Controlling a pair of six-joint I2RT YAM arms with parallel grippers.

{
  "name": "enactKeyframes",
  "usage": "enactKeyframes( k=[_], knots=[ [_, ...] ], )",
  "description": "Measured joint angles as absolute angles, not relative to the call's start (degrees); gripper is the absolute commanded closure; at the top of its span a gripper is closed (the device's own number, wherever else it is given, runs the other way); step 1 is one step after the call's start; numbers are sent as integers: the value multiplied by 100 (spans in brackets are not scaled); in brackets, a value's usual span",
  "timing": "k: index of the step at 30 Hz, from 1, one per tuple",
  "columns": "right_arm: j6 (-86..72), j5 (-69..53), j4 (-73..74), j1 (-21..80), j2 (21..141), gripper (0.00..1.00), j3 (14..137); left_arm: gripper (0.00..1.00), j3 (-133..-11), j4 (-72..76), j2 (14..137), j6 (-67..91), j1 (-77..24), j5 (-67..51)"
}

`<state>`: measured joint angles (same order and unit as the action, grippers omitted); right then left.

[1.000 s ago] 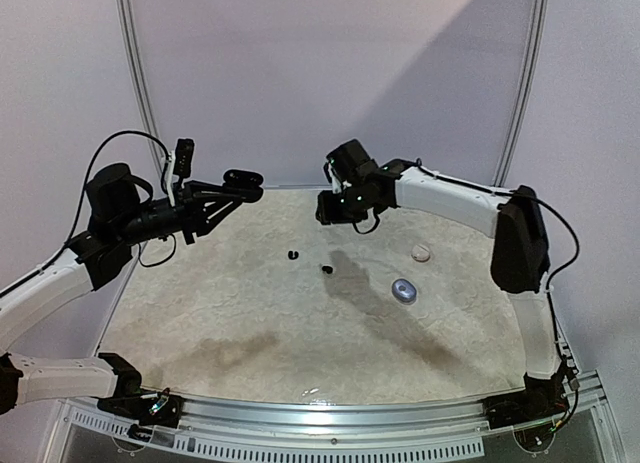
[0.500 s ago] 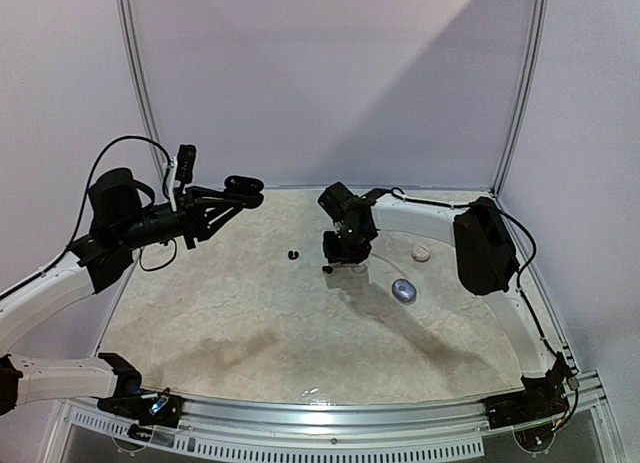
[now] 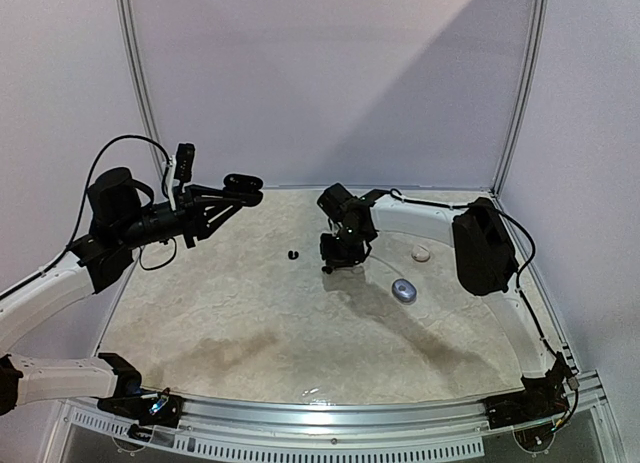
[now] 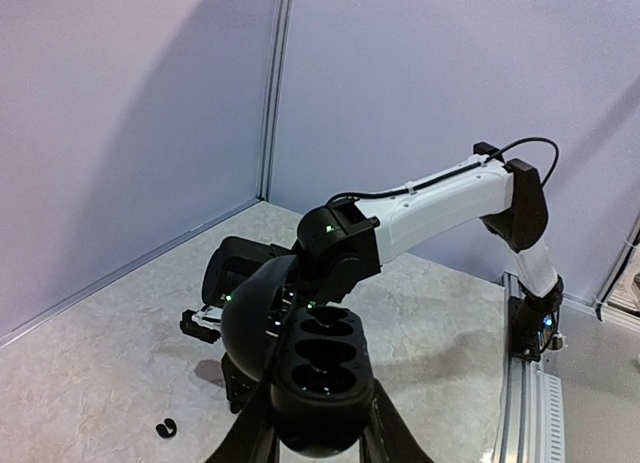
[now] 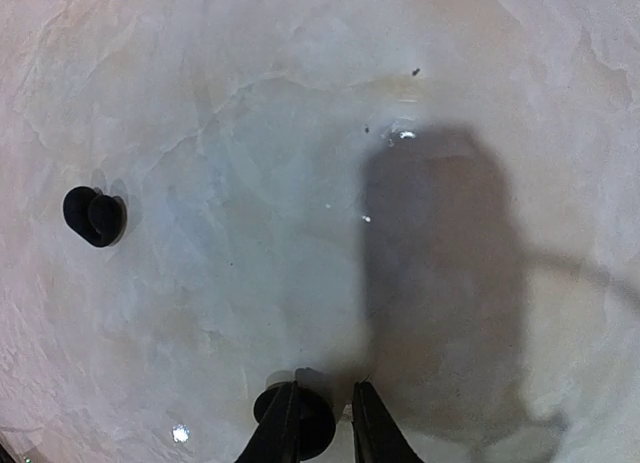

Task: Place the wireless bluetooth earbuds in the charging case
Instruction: Pick up the left earbud from the center of the board.

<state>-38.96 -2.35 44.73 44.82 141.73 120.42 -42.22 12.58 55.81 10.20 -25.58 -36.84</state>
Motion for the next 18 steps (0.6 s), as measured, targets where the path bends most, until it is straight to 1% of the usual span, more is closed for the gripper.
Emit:
enactKeyframes(
  k=[4,12,18],
  knots=[
    [-3852,-228,4466,4539,14173,85,12036,100,-4222,1258,5581,1017,-2556,-3684],
    [-3830,-198,4471,4591,14171,84,12027,100,-4222,1256,5583,1013,-2547,-3686],
    [-3809,-64,4530,4663,14162,80,12027,100,-4222,1256,5583,1011,-2547,-3688]
  ],
)
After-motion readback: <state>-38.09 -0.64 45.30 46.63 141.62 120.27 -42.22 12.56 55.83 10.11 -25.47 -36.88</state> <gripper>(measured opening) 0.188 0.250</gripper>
